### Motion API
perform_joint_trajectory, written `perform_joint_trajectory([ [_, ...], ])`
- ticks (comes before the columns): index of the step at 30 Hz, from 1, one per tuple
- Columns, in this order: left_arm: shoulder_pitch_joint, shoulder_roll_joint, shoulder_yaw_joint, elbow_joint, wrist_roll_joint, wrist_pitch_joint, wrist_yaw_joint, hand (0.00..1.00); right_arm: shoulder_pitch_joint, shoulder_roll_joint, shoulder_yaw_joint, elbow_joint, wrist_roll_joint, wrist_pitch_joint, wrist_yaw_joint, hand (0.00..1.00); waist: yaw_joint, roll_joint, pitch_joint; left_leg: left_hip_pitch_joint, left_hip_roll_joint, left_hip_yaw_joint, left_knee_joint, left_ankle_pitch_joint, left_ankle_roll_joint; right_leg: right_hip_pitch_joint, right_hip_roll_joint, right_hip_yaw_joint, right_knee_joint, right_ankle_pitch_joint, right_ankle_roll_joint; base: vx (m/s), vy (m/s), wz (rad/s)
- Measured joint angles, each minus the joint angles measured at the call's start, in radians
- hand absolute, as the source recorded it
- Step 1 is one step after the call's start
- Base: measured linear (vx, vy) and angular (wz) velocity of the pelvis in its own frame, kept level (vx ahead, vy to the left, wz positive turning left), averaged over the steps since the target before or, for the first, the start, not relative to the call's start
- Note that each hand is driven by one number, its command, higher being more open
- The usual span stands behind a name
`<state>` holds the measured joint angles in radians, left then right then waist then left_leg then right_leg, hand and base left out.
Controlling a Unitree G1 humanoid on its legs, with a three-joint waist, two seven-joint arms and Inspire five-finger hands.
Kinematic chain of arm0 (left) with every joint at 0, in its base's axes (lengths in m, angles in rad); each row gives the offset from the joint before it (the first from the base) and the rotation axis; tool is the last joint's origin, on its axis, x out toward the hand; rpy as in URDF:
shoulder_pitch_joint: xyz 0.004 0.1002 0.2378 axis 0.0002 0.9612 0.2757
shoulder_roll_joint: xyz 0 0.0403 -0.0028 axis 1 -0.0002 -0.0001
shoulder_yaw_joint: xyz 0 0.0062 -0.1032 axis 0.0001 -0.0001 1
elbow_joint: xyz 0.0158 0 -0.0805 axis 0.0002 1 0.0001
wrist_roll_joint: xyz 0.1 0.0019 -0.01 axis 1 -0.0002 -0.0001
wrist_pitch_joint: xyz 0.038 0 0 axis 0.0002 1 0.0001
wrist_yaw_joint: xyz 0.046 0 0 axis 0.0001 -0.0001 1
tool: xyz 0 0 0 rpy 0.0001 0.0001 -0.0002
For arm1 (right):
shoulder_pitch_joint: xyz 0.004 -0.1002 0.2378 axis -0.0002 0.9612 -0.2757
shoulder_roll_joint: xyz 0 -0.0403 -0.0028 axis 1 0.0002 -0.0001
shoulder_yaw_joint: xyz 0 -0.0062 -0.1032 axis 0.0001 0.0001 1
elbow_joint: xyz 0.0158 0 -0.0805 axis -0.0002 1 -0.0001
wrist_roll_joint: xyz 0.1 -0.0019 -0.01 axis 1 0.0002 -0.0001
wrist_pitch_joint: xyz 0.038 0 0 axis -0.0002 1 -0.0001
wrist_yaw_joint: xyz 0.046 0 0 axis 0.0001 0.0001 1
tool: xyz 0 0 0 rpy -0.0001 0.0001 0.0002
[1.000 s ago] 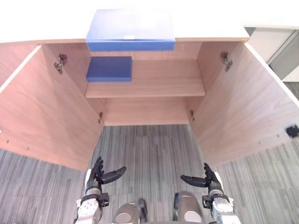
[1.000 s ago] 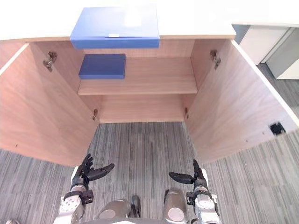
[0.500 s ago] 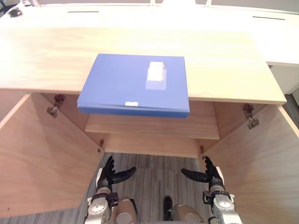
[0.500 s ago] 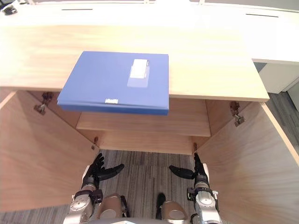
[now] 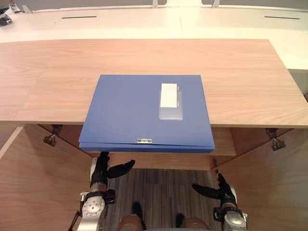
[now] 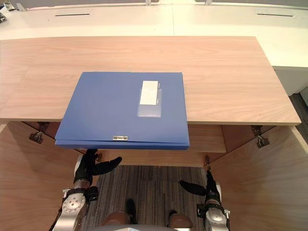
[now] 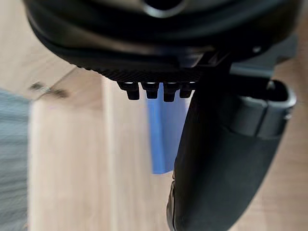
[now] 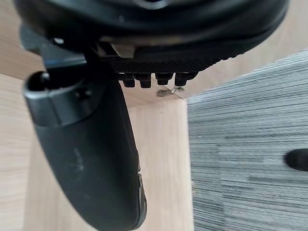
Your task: Walk over to the cabinet, pick up the folder, carry it to the office cabinet, place the folder inside the office cabinet, then close the office cabinet door
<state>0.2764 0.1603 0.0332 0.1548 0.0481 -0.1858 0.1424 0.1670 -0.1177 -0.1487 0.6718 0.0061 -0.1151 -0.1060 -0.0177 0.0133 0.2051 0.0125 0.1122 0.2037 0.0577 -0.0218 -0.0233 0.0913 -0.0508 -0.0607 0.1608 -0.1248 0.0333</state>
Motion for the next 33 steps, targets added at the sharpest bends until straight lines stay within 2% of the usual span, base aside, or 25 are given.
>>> perform_joint_trajectory([
  [4,0.065,0.002,0.0,-0.14,0.075,-0.022,0.03,1.0,0.001,-0.003,0.0,0.016,-0.003,-0.007,-0.003,1.0,0.003,0.002,-0.022,0.019,0.004,-0.003,-0.014,0.002,-0.004,0.007,0.006,-0.003,0.014,0.0,0.0,0.01,-0.013,0.02],
  [7,0.095,0.022,0.0,-0.278,0.113,-0.064,0.064,1.0,0.002,-0.01,0.0,0.027,-0.009,-0.007,-0.008,1.0,0.008,0.004,-0.04,0.032,-0.005,-0.028,-0.017,0.005,-0.002,0.031,-0.001,-0.024,0.015,0.0,0.0,-0.02,-0.01,0.23],
  [9,0.099,0.023,0.0,-0.326,0.112,-0.08,0.081,1.0,0.0,-0.014,0.002,0.028,-0.01,-0.007,-0.01,1.0,0.021,0.007,-0.048,0.032,-0.012,-0.031,-0.018,0.008,0.002,0.033,-0.007,-0.027,0.015,0.0,0.0,-0.04,0.01,0.09],
  [16,0.163,-0.011,0.0,-0.431,0.107,-0.081,0.099,1.0,-0.001,-0.027,0.02,0.06,-0.014,-0.008,-0.022,1.0,0.038,0.002,-0.051,0.003,-0.029,-0.077,0.02,0.009,0.003,0.046,-0.02,-0.035,0.01,0.01,0.011,-0.07,0.012,0.17],
  [19,0.165,-0.027,0.004,-0.489,0.084,-0.098,0.103,1.0,0.001,-0.031,0.033,0.067,-0.031,-0.008,-0.023,1.0,0.054,0.0,-0.053,-0.02,-0.032,-0.088,0.039,0.009,0.004,0.046,-0.02,-0.035,-0.008,0.022,0.013,-0.09,0.011,0.11],
  [24,0.179,-0.054,0.03,-0.549,0.046,-0.124,0.099,1.0,-0.002,-0.031,0.046,0.073,-0.032,-0.008,-0.025,1.0,0.057,-0.008,-0.062,-0.059,-0.056,-0.117,0.044,0.015,0.006,0.049,-0.036,-0.032,-0.058,0.021,0.014,-0.13,0.0,0.15],
  [27,0.186,-0.067,0.053,-0.556,0.028,-0.124,0.099,1.0,-0.003,-0.032,0.05,0.093,-0.033,-0.007,-0.025,1.0,0.054,-0.017,-0.066,-0.066,-0.082,-0.13,0.015,0.052,0.005,0.044,-0.055,-0.048,-0.081,-0.002,0.033,-0.16,-0.008,0.14],
  [29,0.189,-0.071,0.061,-0.586,0.028,-0.124,0.099,1.0,0.003,-0.032,0.049,0.111,-0.033,-0.004,-0.027,1.0,0.05,-0.021,-0.067,-0.062,-0.083,-0.15,-0.004,0.081,0.008,0.044,-0.054,-0.065,-0.075,-0.004,0.033,-0.13,-0.02,0.31],
  [33,0.181,-0.06,0.078,-0.676,0.028,-0.135,0.099,1.0,-0.005,-0.036,0.046,0.11,-0.033,-0.004,-0.031,1.0,0.049,-0.024,-0.068,-0.083,-0.079,-0.163,0.025,0.088,0.006,0.044,-0.051,-0.079,-0.08,0.011,0.04,-0.08,-0.006,0.12],
])
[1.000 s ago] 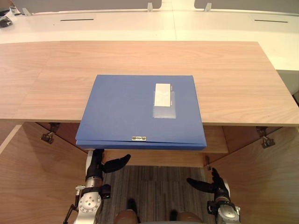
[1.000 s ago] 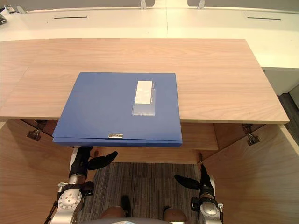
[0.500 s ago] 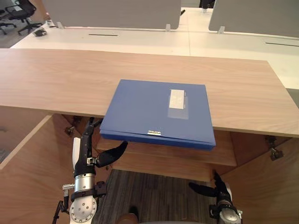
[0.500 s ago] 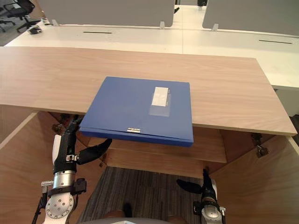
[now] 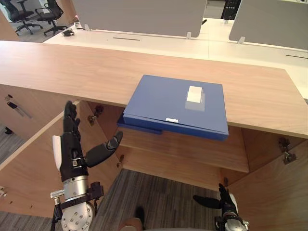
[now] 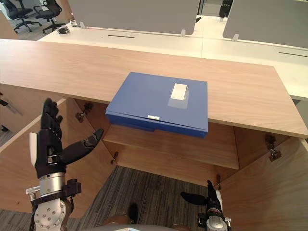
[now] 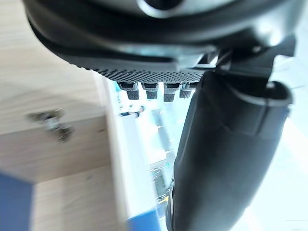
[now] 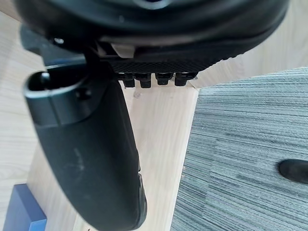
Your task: Walk over to the cabinet, pick up the folder, carry it to the office cabinet, place the folder inside the office cabinet, then close the office cabinet door
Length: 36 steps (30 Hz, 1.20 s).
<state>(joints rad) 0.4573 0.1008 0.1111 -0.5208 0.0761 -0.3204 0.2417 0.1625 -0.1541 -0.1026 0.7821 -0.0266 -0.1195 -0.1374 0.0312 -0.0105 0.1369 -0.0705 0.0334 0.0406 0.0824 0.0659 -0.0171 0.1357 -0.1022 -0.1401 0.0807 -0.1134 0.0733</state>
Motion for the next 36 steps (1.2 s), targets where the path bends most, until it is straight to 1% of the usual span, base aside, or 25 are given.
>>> perform_joint_trajectory([
  [1,-0.013,0.024,-0.007,-0.001,-0.001,-0.016,0.0,1.0,-0.004,0.0,0.002,0.0,0.0,0.0,-0.001,1.0,0.002,0.0,-0.001,0.002,-0.001,0.003,-0.003,0.001,0.0,0.001,-0.001,0.003,-0.002,0.005,0.003,-0.05,0.017,-0.04],
  [3,-0.033,0.075,-0.033,0.002,-0.003,-0.017,-0.005,1.0,-0.011,0.0,0.007,0.001,-0.003,0.0,0.001,1.0,0.003,0.0,-0.001,0.01,-0.001,0.009,-0.012,0.007,0.003,0.004,-0.001,0.009,-0.011,0.014,0.005,-0.04,0.022,-0.11],
  [5,-0.061,0.169,-0.085,0.012,0.005,-0.016,-0.027,1.0,-0.021,-0.003,0.021,0.002,-0.007,0.0,0.006,1.0,0.001,-0.001,-0.001,0.032,0.0,0.031,-0.034,0.015,0.007,0.011,0.001,0.028,-0.022,0.027,0.008,-0.06,0.024,-0.25],
  [6,-0.073,0.202,-0.103,0.017,0.016,-0.016,-0.039,1.0,-0.023,-0.004,0.027,0.002,-0.007,0.0,0.008,1.0,-0.004,-0.001,-0.001,0.046,-0.001,0.036,-0.049,0.02,0.01,0.018,-0.001,0.031,-0.028,0.03,0.01,-0.03,0.018,-0.21],
  [7,-0.093,0.252,-0.13,0.024,0.052,-0.016,-0.059,1.0,-0.025,-0.004,0.033,0.001,-0.008,0.0,0.011,1.0,-0.016,-0.003,-0.002,0.065,-0.003,0.043,-0.075,0.032,0.006,0.024,-0.003,0.036,-0.031,0.03,0.011,-0.02,0.02,-0.17],
  [9,-0.132,0.33,-0.175,0.034,0.117,-0.016,-0.084,1.0,-0.027,-0.005,0.034,0.002,-0.011,0.0,0.014,1.0,-0.026,-0.002,-0.003,0.1,-0.003,0.06,-0.135,0.057,0.004,0.023,-0.003,0.056,-0.035,0.026,0.01,-0.03,0.022,-0.22],
  [10,-0.147,0.351,-0.187,0.04,0.136,-0.017,-0.09,1.0,-0.024,-0.005,0.034,0.002,-0.011,0.0,0.014,1.0,-0.03,-0.003,-0.003,0.109,-0.003,0.062,-0.154,0.064,0.001,0.022,-0.003,0.058,-0.035,0.026,0.011,-0.02,0.018,-0.17],
  [12,-0.191,0.402,-0.21,0.071,0.233,-0.018,-0.099,1.0,-0.021,-0.007,0.034,0.006,-0.015,0.0,0.015,1.0,-0.046,-0.005,-0.004,0.12,-0.001,0.073,-0.176,0.079,-0.004,0.018,-0.002,0.07,-0.035,0.027,0.011,-0.02,0.019,-0.16],
  [18,-0.284,0.48,-0.273,0.14,0.435,-0.013,-0.111,1.0,0.005,-0.018,0.036,0.006,-0.016,0.0,0.02,1.0,-0.05,-0.008,-0.007,0.128,0.006,0.102,-0.176,0.077,-0.002,0.012,0.004,0.1,-0.037,0.046,0.013,0.02,0.003,-0.16],
  [20,-0.296,0.488,-0.283,0.154,0.536,0.002,-0.102,1.0,0.006,-0.018,0.047,0.006,-0.016,0.0,0.021,1.0,-0.054,-0.01,-0.008,0.129,0.012,0.112,-0.176,0.077,-0.003,0.007,0.008,0.111,-0.039,0.049,0.011,0.01,-0.011,-0.16],
  [21,-0.316,0.486,-0.296,0.19,0.622,0.014,-0.083,1.0,0.007,-0.018,0.051,0.007,-0.016,0.0,0.022,1.0,-0.057,-0.011,-0.008,0.13,0.014,0.111,-0.176,0.076,-0.002,0.008,0.006,0.111,-0.04,0.049,0.011,0.01,-0.006,-0.05],
  [23,-0.323,0.481,-0.296,0.22,0.702,0.036,-0.056,1.0,0.007,-0.017,0.051,0.007,-0.016,0.0,0.022,1.0,-0.062,-0.011,-0.009,0.13,0.015,0.111,-0.176,0.076,-0.002,0.009,0.008,0.111,-0.042,0.048,0.011,0.0,0.0,0.0],
  [24,-0.325,0.47,-0.294,0.239,0.754,0.062,-0.036,0.0,0.008,-0.017,0.05,0.007,-0.015,0.0,0.022,1.0,-0.062,-0.011,-0.009,0.13,0.016,0.111,-0.177,0.076,-0.003,0.01,0.008,0.112,-0.045,0.041,0.008,0.0,0.0,0.0],
  [25,-0.327,0.455,-0.293,0.259,0.794,0.085,-0.015,0.0,0.009,-0.016,0.05,0.007,-0.015,0.0,0.023,1.0,-0.062,-0.012,-0.009,0.131,0.016,0.111,-0.177,0.076,-0.003,0.01,0.008,0.111,-0.046,0.039,0.009,0.0,0.0,0.0],
  [28,-0.328,0.408,-0.273,0.269,0.857,0.128,0.025,0.0,0.009,-0.005,0.05,0.006,-0.015,0.0,0.028,1.0,-0.059,-0.013,-0.01,0.132,0.014,0.111,-0.177,0.073,-0.003,0.015,0.007,0.112,-0.052,0.037,0.006,0.0,0.0,0.0],
  [31,-0.347,0.36,-0.236,0.267,0.875,0.153,0.049,0.0,0.009,0.012,0.05,0.006,-0.015,0.0,0.038,1.0,-0.056,-0.013,-0.01,0.14,0.013,0.112,-0.177,0.069,-0.002,0.022,0.005,0.114,-0.053,0.033,0.007,0.0,0.0,0.0],
  [34,-0.364,0.338,-0.213,0.266,0.893,0.175,0.062,0.0,0.008,0.021,0.05,0.006,-0.015,0.0,0.048,1.0,-0.056,-0.013,-0.012,0.143,0.013,0.117,-0.177,0.066,-0.002,0.023,0.005,0.118,-0.053,0.031,0.007,0.02,-0.004,-0.05],
  [36,-0.366,0.322,-0.196,0.255,0.918,0.177,0.067,0.0,0.008,0.026,0.05,0.006,-0.013,0.0,0.052,1.0,-0.057,-0.013,-0.013,0.145,0.012,0.123,-0.177,0.061,-0.002,0.023,0.004,0.126,-0.054,0.03,0.008,0.03,0.0,-0.09],
])
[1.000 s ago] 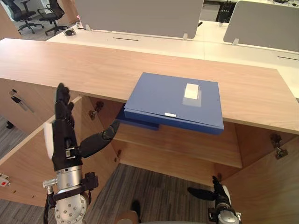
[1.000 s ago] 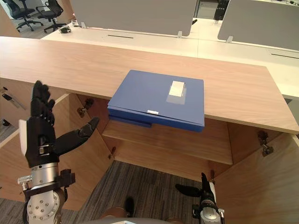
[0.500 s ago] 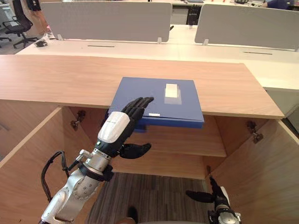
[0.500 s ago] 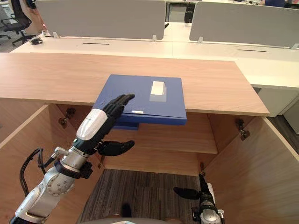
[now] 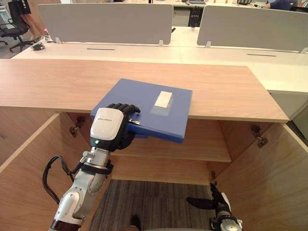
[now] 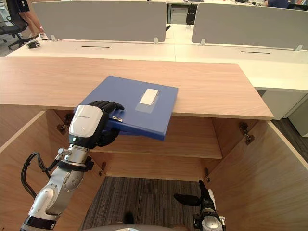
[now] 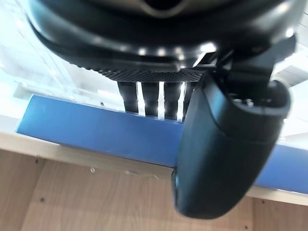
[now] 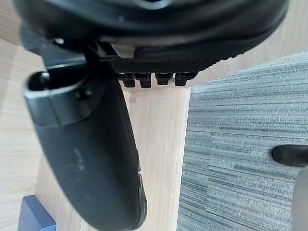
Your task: Walk over to the cabinet, pick up the folder, carry it to the office cabinet, place the folder inside the office cabinet, then close the office cabinet door
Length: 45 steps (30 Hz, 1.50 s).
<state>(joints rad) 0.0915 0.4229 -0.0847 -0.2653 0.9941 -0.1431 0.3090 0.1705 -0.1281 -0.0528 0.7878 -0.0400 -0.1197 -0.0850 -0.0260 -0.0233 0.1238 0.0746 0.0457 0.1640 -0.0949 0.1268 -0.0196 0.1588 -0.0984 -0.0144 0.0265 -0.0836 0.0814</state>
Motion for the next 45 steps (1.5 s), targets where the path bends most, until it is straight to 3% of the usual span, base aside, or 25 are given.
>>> perform_joint_trajectory([
  [3,-0.001,-0.03,0.019,-0.025,0.0,-0.008,0.023,0.0,0.004,0.004,0.001,0.0,0.004,0.0,0.003,1.0,0.0,0.0,-0.012,0.003,0.0,0.019,0.0,-0.007,-0.001,-0.005,0.003,0.016,0.0,0.008,0.011,0.04,-0.005,-0.16],
  [10,0.006,-0.077,0.002,-0.09,-0.088,-0.033,0.0,0.0,0.035,0.004,-0.002,-0.034,0.019,-0.001,0.0,1.0,-0.009,-0.002,-0.024,0.006,0.005,0.038,-0.001,-0.006,0.001,-0.014,0.009,0.04,0.0,0.014,0.005,0.04,-0.011,-0.1],
  [17,0.067,-0.166,-0.083,-0.22,-0.308,-0.069,-0.026,0.0,0.084,0.036,-0.029,-0.358,0.105,-0.007,-0.011,1.0,-0.018,-0.002,-0.024,0.0,0.004,0.056,-0.001,-0.006,0.002,-0.034,0.012,0.056,0.006,0.019,0.007,-0.01,-0.002,-0.09],
  [22,0.105,-0.202,-0.124,-0.32,-0.558,-0.108,-0.061,0.0,0.121,0.101,-0.053,-0.682,0.169,-0.05,-0.017,1.0,-0.023,-0.003,-0.024,-0.008,0.005,0.073,0.0,-0.007,0.002,-0.05,0.012,0.071,0.006,0.027,0.009,0.0,0.008,-0.09],
  [26,0.108,-0.215,-0.116,-0.389,-0.876,-0.132,-0.08,0.0,0.128,0.122,-0.078,-0.899,0.212,-0.06,-0.039,1.0,-0.026,-0.003,-0.024,-0.008,0.005,0.09,0.0,-0.009,0.003,-0.059,0.012,0.089,0.006,0.032,0.011,0.0,0.009,-0.12],
  [29,0.113,-0.218,-0.108,-0.425,-1.154,-0.145,-0.144,0.0,0.12,0.12,-0.098,-1.07,0.244,-0.082,-0.042,1.0,-0.028,-0.004,-0.025,-0.008,0.005,0.103,0.0,-0.01,0.004,-0.067,0.012,0.103,0.006,0.036,0.013,0.0,0.011,-0.15],
  [35,0.136,-0.2,-0.109,-0.438,-1.437,-0.138,-0.238,0.0,0.011,0.043,-0.093,-1.213,0.256,-0.145,-0.03,1.0,-0.034,-0.017,-0.035,-0.005,0.005,0.128,0.0,-0.015,0.0,-0.078,0.012,0.128,0.006,0.047,0.015,-0.01,0.005,-0.12],
  [40,0.169,-0.18,-0.111,-0.436,-1.602,-0.121,-0.314,0.0,-0.015,-0.035,-0.057,-1.221,0.283,-0.148,0.0,1.0,-0.034,-0.021,-0.039,-0.004,0.004,0.129,0.0,-0.015,0.0,-0.079,0.011,0.128,0.011,0.048,0.015,0.0,0.0,0.0],
  [45,0.205,-0.1,-0.121,-0.375,-1.715,-0.081,-0.404,0.0,-0.076,-0.185,-0.004,-1.167,0.327,-0.147,0.055,1.0,-0.033,-0.017,-0.064,-0.004,0.002,0.129,-0.001,-0.015,0.0,-0.08,0.009,0.128,0.01,0.048,0.013,0.0,0.0,0.0],
])
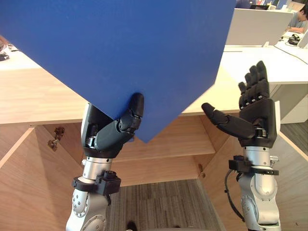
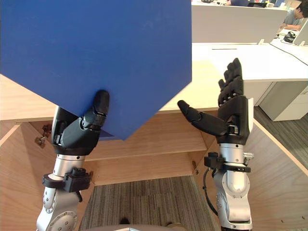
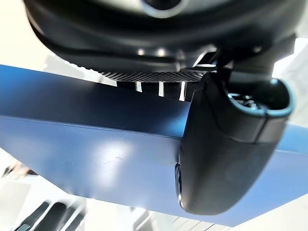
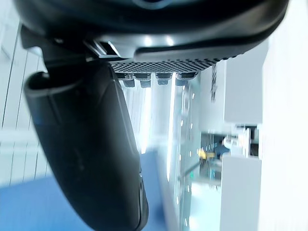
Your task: Walk over to the cabinet, pick up the folder, carry it to the office cabinet, place the folder inside the office cabinet, then close the office cabinet door
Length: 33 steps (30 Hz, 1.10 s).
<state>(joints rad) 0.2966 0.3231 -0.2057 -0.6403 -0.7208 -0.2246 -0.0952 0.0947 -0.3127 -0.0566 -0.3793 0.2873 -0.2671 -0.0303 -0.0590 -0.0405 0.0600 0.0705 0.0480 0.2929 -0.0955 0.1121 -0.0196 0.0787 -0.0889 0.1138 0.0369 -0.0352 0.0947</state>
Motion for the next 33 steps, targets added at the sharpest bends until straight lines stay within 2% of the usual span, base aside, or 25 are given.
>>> perform_joint_trajectory([
  [2,0.016,0.044,0.005,0.042,-0.049,0.013,-0.028,0.0,-0.019,-0.095,0.007,0.053,0.015,0.0,0.037,1.0,0.007,-0.001,-0.003,-0.001,0.0,-0.001,0.0,0.001,0.001,0.0,0.0,-0.002,-0.001,0.001,-0.001,0.0,0.0,0.0],
  [6,0.052,0.126,0.016,0.085,-0.132,0.044,-0.054,0.0,-0.021,-0.222,0.049,0.13,0.048,0.002,0.1,1.0,0.015,0.0,-0.003,-0.011,-0.002,-0.009,0.0,0.004,0.005,-0.002,-0.002,-0.01,-0.006,-0.002,-0.006,0.0,0.0,0.05],
  [13,0.052,0.237,0.046,0.145,-0.207,0.071,-0.131,0.0,-0.028,-0.361,0.107,0.18,0.123,0.014,0.187,1.0,0.017,0.0,-0.003,-0.035,-0.007,-0.035,0.0,0.013,0.016,-0.009,-0.007,-0.035,-0.013,0.001,-0.002,0.02,0.0,0.11],
  [14,0.052,0.247,0.048,0.147,-0.211,0.072,-0.137,0.0,-0.03,-0.37,0.112,0.181,0.126,0.014,0.193,0.0,0.018,0.0,-0.003,-0.037,-0.007,-0.036,0.0,0.013,0.016,-0.01,-0.007,-0.036,-0.014,0.001,-0.002,0.02,-0.001,0.04],
  [21,0.014,0.317,0.049,0.223,-0.212,0.077,-0.179,0.0,-0.062,-0.456,0.228,0.201,0.183,0.035,0.271,0.0,0.021,0.0,-0.004,-0.054,-0.007,-0.04,-0.001,0.017,0.018,-0.024,-0.006,-0.04,-0.014,0.001,-0.002,0.0,0.0,0.02],
  [27,-0.04,0.333,0.054,0.299,-0.19,0.075,-0.177,0.0,-0.067,-0.461,0.277,0.209,0.201,0.059,0.291,0.0,0.03,0.001,-0.004,-0.062,-0.007,-0.041,-0.001,0.021,0.02,-0.033,-0.006,-0.04,-0.014,0.002,-0.003,0.0,0.0,0.0],
  [31,-0.04,0.315,0.054,0.3,-0.176,0.075,-0.168,0.0,-0.093,-0.432,0.292,0.209,0.2,0.059,0.275,0.0,0.03,0.001,-0.004,-0.062,-0.007,-0.041,-0.001,0.021,0.02,-0.034,-0.006,-0.04,-0.014,0.003,-0.004,0.0,0.0,0.0],
  [32,-0.041,0.3,0.059,0.301,-0.155,0.075,-0.164,1.0,-0.101,-0.42,0.292,0.209,0.197,0.059,0.27,0.0,0.032,0.001,-0.004,-0.062,-0.007,-0.041,-0.001,0.022,0.02,-0.034,-0.006,-0.04,-0.014,0.003,-0.004,0.0,0.0,0.0],
  [33,-0.04,0.281,0.069,0.301,-0.14,0.075,-0.159,1.0,-0.104,-0.407,0.289,0.208,0.198,0.057,0.27,0.0,0.033,0.001,-0.004,-0.063,-0.007,-0.041,-0.001,0.022,0.021,-0.034,-0.006,-0.041,-0.013,0.002,-0.004,0.0,0.0,0.0],
])
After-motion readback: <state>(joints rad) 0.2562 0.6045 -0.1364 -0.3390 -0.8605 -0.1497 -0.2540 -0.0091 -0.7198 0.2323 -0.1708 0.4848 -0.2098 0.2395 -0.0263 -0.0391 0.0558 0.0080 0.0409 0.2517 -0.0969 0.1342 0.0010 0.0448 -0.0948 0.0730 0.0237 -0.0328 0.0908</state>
